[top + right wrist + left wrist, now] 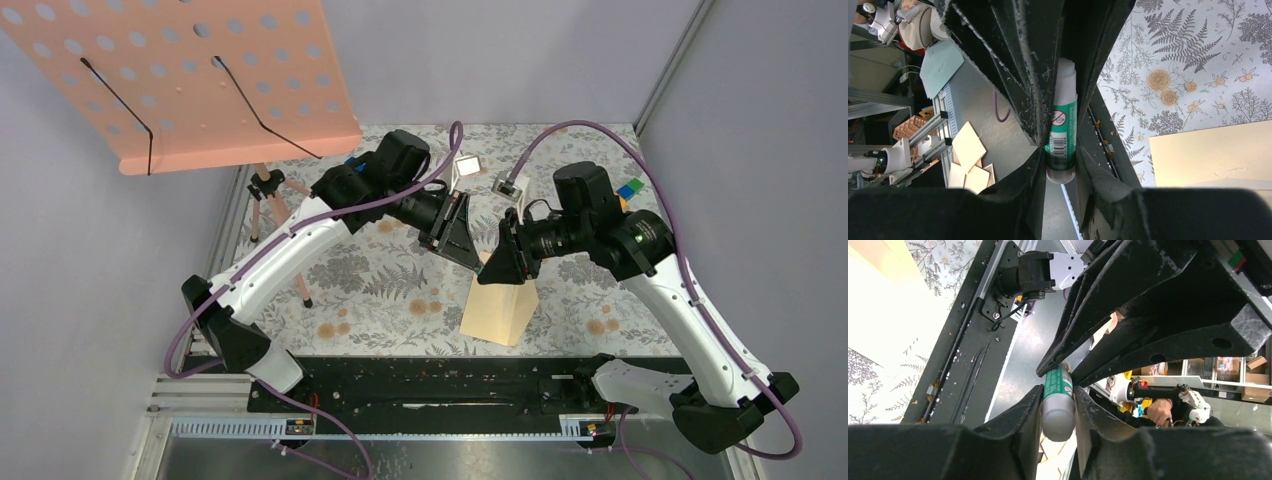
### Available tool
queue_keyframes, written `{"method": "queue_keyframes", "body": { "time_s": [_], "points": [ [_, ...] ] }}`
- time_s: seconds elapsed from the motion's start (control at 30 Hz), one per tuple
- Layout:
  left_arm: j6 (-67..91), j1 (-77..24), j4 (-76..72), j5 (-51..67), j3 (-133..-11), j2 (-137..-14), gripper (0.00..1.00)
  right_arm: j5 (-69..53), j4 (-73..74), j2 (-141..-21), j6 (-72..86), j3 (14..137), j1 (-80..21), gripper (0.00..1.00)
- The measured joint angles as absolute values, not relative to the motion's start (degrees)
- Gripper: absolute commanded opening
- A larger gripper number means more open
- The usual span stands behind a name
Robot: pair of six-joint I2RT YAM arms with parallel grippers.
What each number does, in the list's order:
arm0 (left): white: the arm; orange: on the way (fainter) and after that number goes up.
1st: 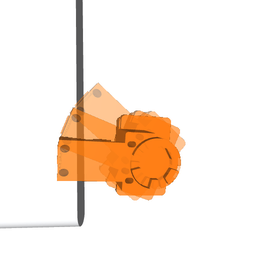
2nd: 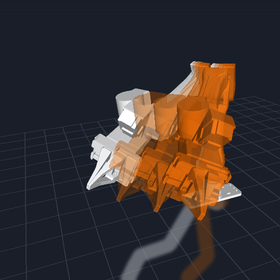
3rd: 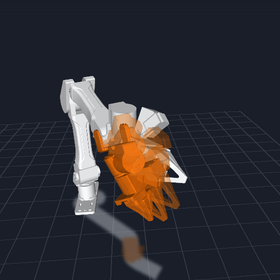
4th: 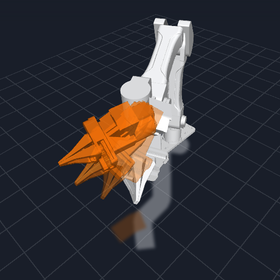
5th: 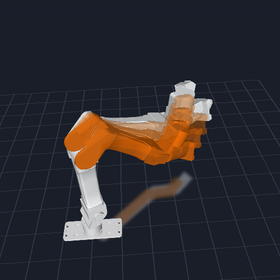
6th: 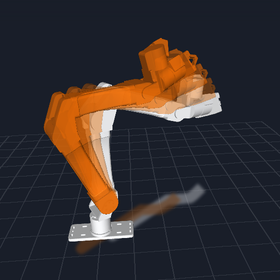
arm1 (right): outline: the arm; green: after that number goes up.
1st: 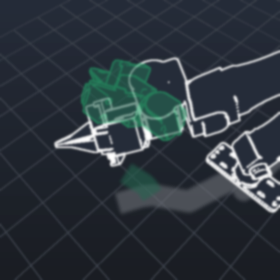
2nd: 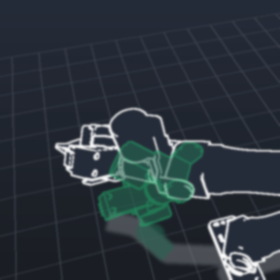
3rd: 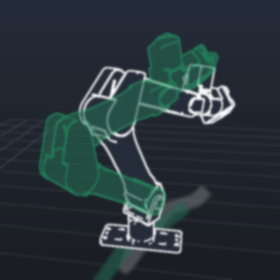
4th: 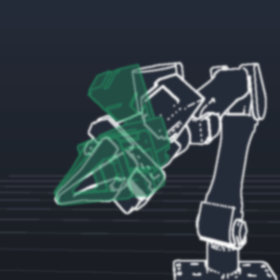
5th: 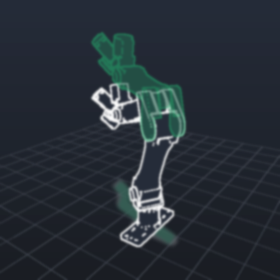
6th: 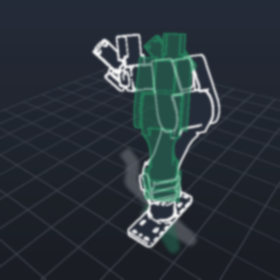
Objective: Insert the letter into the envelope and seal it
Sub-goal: Unscrew the solid glue.
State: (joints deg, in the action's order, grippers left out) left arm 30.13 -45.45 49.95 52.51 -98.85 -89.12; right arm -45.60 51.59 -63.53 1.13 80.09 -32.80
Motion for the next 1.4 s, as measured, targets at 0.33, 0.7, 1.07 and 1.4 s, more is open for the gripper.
{"method": "queue_keyframes", "body": {
  "time_s": [0.33,0.7,1.07,1.4],
  "points": [
    [31.6,-45.5,49.5,53.3,-97.8,-89.1,0.00,-45.4,52.7,-64.0,1.1,80.4,-33.2,0.12],
    [42.0,-45.2,34.0,49.1,-86.8,-85.8,0.00,-33.7,50.5,-56.1,5.4,76.1,-33.6,0.81],
    [56.2,-44.1,4.6,43.2,-75.8,-76.4,0.00,-34.7,23.7,-41.0,30.0,58.5,-24.4,0.93],
    [58.7,-40.1,0.1,43.9,-75.5,-76.1,0.00,-42.4,-7.7,-48.8,52.3,53.6,-21.9,0.94]
  ]
}}
